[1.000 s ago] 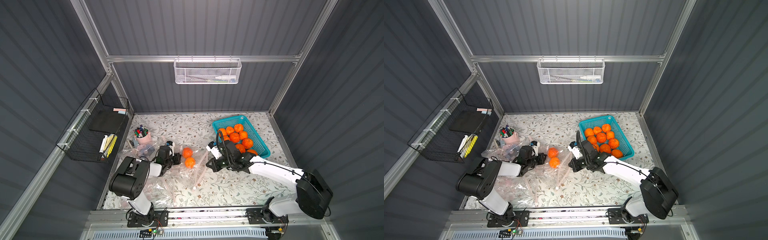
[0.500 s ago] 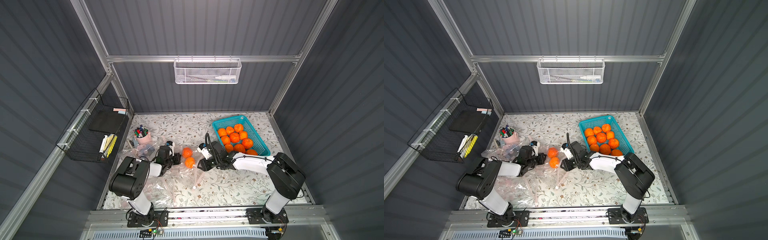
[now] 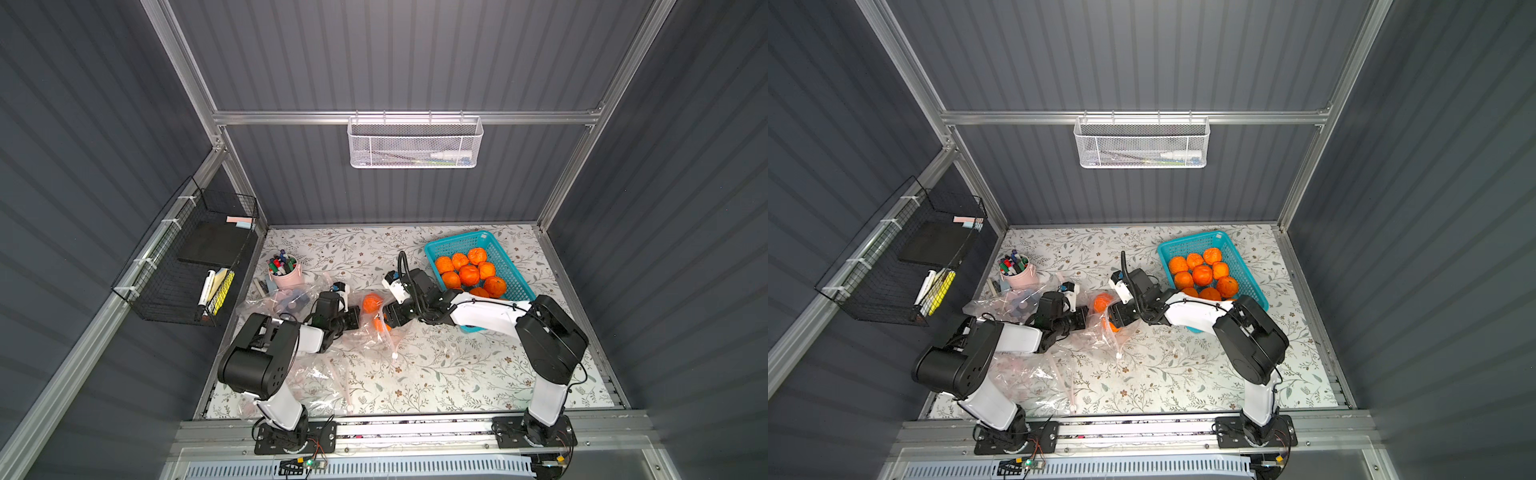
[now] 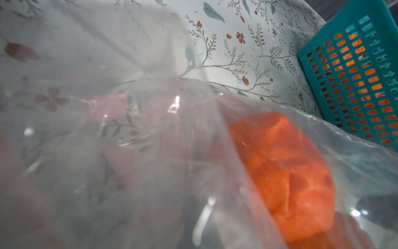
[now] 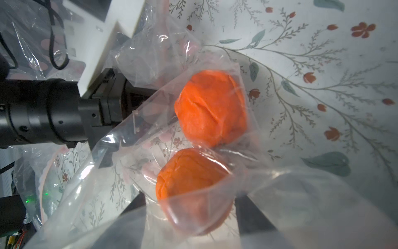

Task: Open the zip-top bag and take out the orange
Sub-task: Pick up the orange from the zipper food storage bag.

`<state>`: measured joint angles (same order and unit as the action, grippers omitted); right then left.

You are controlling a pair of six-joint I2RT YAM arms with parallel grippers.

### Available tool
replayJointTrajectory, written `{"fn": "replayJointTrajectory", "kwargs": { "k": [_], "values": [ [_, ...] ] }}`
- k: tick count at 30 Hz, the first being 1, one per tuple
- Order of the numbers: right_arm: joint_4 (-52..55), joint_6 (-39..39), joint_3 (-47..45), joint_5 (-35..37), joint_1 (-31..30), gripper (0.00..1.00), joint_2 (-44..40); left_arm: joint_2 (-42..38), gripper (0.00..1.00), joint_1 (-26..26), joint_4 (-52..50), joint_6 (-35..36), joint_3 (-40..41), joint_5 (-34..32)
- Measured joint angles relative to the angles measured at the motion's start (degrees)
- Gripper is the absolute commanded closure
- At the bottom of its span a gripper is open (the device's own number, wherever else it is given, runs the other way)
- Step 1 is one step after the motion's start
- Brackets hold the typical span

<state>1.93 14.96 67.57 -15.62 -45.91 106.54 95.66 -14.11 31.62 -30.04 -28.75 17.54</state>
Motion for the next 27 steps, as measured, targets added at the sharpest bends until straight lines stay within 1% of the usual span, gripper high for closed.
{"fn": "replayJointTrajectory", "kwargs": {
  "k": [5, 12, 20, 27],
  "values": [
    [0.2, -0.1, 1.5, -0.4, -0.2, 0.26, 1.7, 0.0, 1.0, 0.0, 0.0, 0.0, 0.0, 0.0],
    [0.6, -0.3, 2.5, -0.9, -0.3, 0.26, 2.5, 0.0, 1.0, 0.0, 0.0, 0.0, 0.0, 0.0],
    [2.4, -0.2, 5.6, -0.7, -0.5, 0.25, 5.9, 0.0, 1.0, 0.0, 0.0, 0.0, 0.0, 0.0],
    [4.0, -0.7, 4.8, 0.8, -2.3, 0.28, 6.4, 0.0, 1.0, 0.0, 0.0, 0.0, 0.0, 0.0]
  ]
}}
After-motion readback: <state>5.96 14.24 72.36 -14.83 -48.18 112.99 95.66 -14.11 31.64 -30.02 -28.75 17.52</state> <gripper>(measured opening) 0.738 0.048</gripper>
